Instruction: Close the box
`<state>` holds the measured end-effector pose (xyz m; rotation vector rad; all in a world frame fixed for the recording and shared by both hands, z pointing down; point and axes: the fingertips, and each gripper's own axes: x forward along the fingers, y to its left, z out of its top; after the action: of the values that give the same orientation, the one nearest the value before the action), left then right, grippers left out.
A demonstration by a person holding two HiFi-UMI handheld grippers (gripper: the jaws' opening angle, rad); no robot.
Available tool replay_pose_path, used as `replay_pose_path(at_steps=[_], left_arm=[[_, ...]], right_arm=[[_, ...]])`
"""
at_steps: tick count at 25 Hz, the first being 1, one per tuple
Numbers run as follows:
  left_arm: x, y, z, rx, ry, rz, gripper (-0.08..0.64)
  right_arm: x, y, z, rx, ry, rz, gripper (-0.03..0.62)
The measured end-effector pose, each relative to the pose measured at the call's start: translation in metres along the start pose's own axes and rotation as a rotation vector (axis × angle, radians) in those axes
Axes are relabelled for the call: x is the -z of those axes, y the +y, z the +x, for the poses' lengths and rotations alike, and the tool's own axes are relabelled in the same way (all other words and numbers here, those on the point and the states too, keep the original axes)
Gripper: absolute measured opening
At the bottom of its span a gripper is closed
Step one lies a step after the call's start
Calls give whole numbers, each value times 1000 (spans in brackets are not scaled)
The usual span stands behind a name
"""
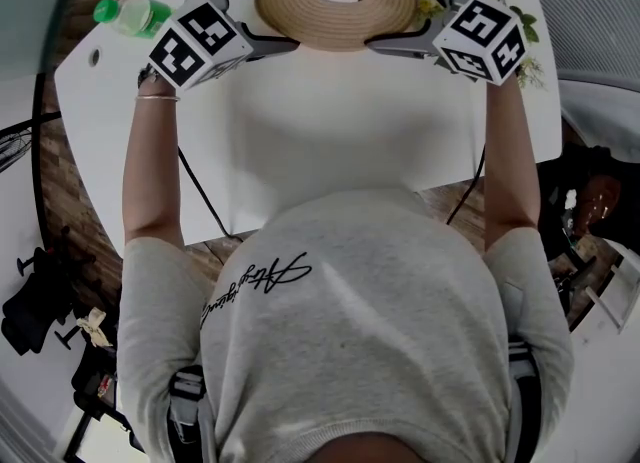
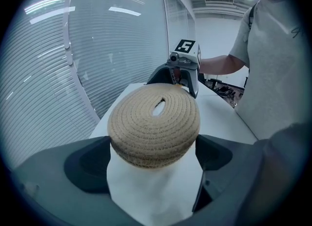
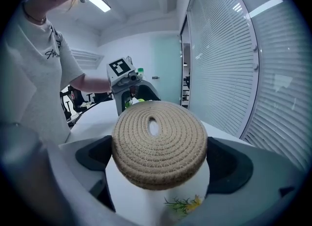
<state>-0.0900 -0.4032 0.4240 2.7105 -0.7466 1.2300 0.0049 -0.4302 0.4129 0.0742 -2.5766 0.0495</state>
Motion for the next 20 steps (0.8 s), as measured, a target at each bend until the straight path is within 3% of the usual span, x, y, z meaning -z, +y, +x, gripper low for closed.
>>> replay_pose_path(at_steps=[9,20], left_arm=[[-2,-1,2,-54,-8,3,530],[-11,-13,-12,-176,-91,-10,529]], right_arm=[[1,0,-7,79,-61,7,594],[-7,12,-31,198,-123,-7,594]])
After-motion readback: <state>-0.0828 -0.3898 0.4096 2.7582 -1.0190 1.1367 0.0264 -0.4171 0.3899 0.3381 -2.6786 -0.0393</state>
